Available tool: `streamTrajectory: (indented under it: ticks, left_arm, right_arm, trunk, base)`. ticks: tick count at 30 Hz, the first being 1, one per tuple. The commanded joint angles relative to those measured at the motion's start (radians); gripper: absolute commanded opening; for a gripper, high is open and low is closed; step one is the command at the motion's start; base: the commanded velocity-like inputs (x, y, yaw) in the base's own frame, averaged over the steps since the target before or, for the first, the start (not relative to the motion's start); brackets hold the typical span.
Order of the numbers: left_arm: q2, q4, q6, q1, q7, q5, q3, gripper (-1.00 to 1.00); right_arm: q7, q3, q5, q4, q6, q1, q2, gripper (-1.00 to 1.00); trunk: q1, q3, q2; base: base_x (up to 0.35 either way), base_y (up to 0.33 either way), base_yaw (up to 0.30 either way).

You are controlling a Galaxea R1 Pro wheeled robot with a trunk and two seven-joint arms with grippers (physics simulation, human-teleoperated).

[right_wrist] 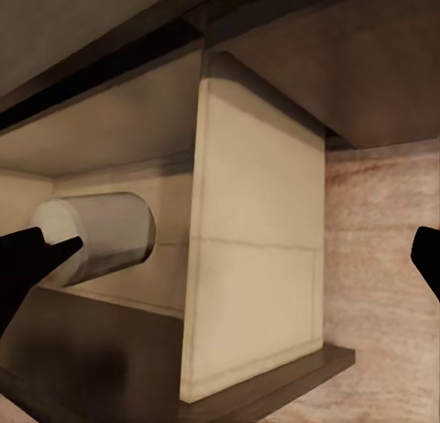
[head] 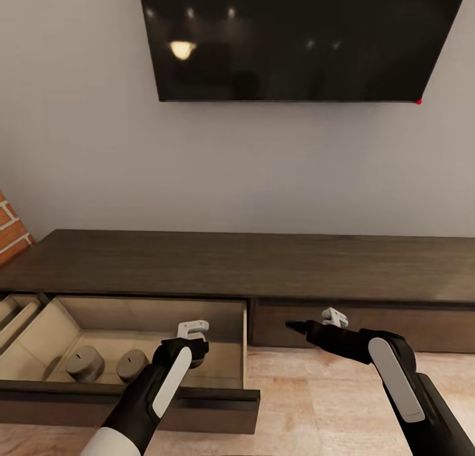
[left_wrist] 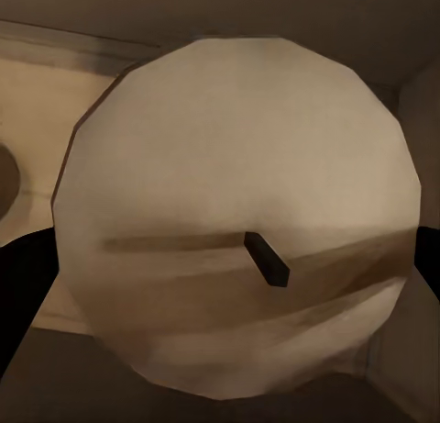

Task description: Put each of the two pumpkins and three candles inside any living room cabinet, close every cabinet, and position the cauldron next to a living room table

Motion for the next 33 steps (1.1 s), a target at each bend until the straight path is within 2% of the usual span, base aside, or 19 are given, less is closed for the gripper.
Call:
streamTrajectory:
  ticks: [1, 8, 28, 33]
  left_arm:
    - [0.0, -0.001, 0.002, -0.001, 0.011, 0.01, -0.002, -1.0]
    - [0.003, -0.001, 0.002, -0.001, 0.012, 0.011, -0.001, -1.0]
    - [0.002, 0.007, 0.002, -0.001, 0.019, 0.009, -0.002, -1.0]
    - [0.002, 0.002, 0.002, -0.001, 0.019, 0.007, -0.002, -1.0]
  right_arm:
    - [0.007, -0.001, 0.006, 0.0, 0.004, -0.001, 0.0, 1.0]
    - [0.006, -0.001, 0.006, 0.0, 0.004, -0.001, 0.0, 1.0]
    - [0.007, -0.003, 0.006, 0.0, 0.004, -0.001, 0.0, 1.0]
    - [0.007, -0.003, 0.006, 0.0, 0.004, -0.001, 0.0, 1.0]
  trunk:
    - [0.0, -0.001, 0.0]
    - [0.0, -0.001, 0.0]
    - [0.009, -0.078, -0.005]
    - [0.009, -0.082, -0.005]
  base:
    - [0.115, 0.0, 0.0]
    - [0.069, 0.0, 0.0]
    - [0.001, 0.0, 0.0]
    - [0.0, 0.0, 0.0]
